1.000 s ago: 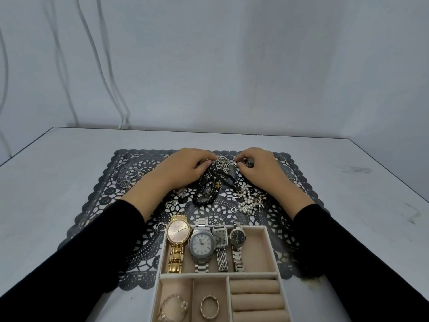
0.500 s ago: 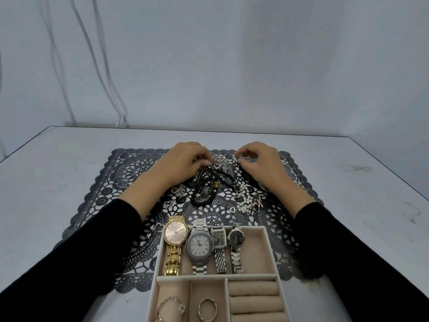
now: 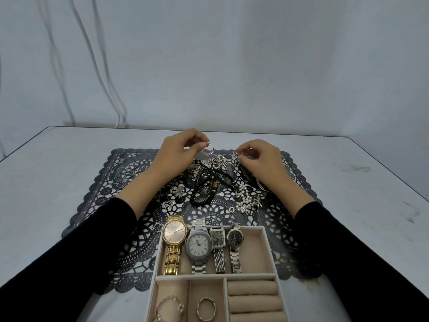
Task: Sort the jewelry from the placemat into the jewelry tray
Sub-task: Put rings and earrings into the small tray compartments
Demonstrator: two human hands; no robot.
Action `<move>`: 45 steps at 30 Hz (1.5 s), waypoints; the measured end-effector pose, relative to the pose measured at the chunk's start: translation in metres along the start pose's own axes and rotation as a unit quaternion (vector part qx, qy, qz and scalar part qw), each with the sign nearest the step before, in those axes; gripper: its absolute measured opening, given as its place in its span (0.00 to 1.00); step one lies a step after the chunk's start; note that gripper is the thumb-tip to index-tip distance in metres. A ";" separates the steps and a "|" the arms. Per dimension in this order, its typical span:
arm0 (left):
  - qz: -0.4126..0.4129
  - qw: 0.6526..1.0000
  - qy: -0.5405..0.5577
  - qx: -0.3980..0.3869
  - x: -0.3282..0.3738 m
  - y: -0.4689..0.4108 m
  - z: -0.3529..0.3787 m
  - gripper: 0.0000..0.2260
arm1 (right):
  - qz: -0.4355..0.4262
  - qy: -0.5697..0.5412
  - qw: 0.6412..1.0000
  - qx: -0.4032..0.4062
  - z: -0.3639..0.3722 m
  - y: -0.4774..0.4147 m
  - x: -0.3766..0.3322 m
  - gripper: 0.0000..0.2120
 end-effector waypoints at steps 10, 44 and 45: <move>-0.015 0.999 0.037 -0.005 0.004 0.003 -0.002 0.04 | 0.034 -0.037 0.999 -0.001 -0.001 0.000 0.004 0.07; -0.022 0.997 0.058 0.045 0.022 0.027 -0.016 0.05 | 0.047 -0.132 0.990 0.007 -0.014 0.018 -0.023 0.11; -0.020 0.997 0.057 0.046 0.024 0.031 -0.018 0.04 | 0.047 -0.139 0.989 0.008 -0.016 0.021 -0.026 0.11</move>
Point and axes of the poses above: each hand's wrist, its own y-axis away from the middle knuckle, its own z-axis out of the palm, x = y × z, the point moved 1 cm from there along -y, towards the middle knuckle, and after that the axes turned 1 degree about y, right-handed, at the moved point
